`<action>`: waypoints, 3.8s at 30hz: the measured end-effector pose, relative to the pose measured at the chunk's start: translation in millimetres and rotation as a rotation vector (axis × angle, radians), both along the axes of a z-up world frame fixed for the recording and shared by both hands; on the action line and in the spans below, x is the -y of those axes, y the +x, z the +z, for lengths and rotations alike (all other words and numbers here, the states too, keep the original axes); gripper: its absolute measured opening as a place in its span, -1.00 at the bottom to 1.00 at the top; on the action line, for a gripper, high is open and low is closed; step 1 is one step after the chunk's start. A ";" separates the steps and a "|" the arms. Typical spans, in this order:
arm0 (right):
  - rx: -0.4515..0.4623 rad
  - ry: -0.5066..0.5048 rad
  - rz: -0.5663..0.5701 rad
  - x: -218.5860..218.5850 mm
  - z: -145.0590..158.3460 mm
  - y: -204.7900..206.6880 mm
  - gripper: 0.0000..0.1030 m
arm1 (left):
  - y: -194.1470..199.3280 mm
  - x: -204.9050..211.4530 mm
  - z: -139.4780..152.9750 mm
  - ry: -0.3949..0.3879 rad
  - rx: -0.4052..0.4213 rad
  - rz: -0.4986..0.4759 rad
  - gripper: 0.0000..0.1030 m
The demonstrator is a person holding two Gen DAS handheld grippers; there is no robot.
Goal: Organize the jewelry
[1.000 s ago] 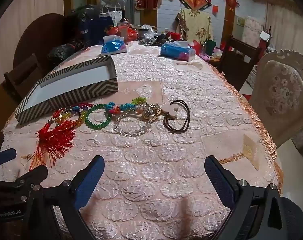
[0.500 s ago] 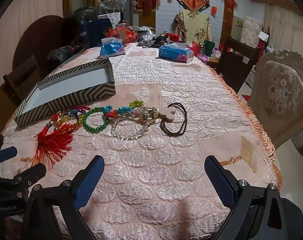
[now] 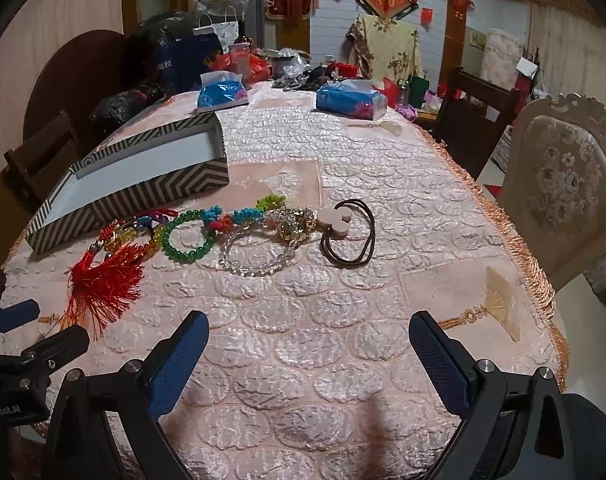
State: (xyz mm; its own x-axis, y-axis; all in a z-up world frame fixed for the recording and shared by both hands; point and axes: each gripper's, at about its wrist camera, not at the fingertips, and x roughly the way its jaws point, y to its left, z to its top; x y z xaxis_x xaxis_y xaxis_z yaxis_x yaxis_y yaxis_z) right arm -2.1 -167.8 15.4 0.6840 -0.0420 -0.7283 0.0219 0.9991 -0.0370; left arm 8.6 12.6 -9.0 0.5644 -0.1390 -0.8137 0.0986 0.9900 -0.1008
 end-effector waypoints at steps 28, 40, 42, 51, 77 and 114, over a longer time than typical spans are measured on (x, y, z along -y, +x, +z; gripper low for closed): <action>0.006 -0.007 0.002 -2.2 1.1 -2.5 0.93 | 26.3 -24.7 1.4 -0.008 -0.008 0.091 0.99; 0.006 -0.014 0.001 -1.7 1.6 -2.7 0.93 | 36.8 -24.1 -6.6 0.032 -0.035 0.119 0.99; 0.005 -0.011 0.000 -1.4 1.2 -2.3 0.93 | 37.2 -24.2 -6.7 0.034 -0.037 0.120 0.99; 0.001 -0.006 -0.012 2.7 0.0 -1.6 0.93 | 38.5 -24.9 -8.5 0.031 -0.045 0.118 0.99; -0.006 0.011 -0.023 4.8 -0.6 1.0 0.93 | 43.6 -49.8 -15.8 0.060 0.053 0.078 -0.86; -0.129 0.222 0.190 19.1 -24.6 98.5 -0.57 | 35.8 -79.4 -23.9 0.004 0.059 0.149 -0.87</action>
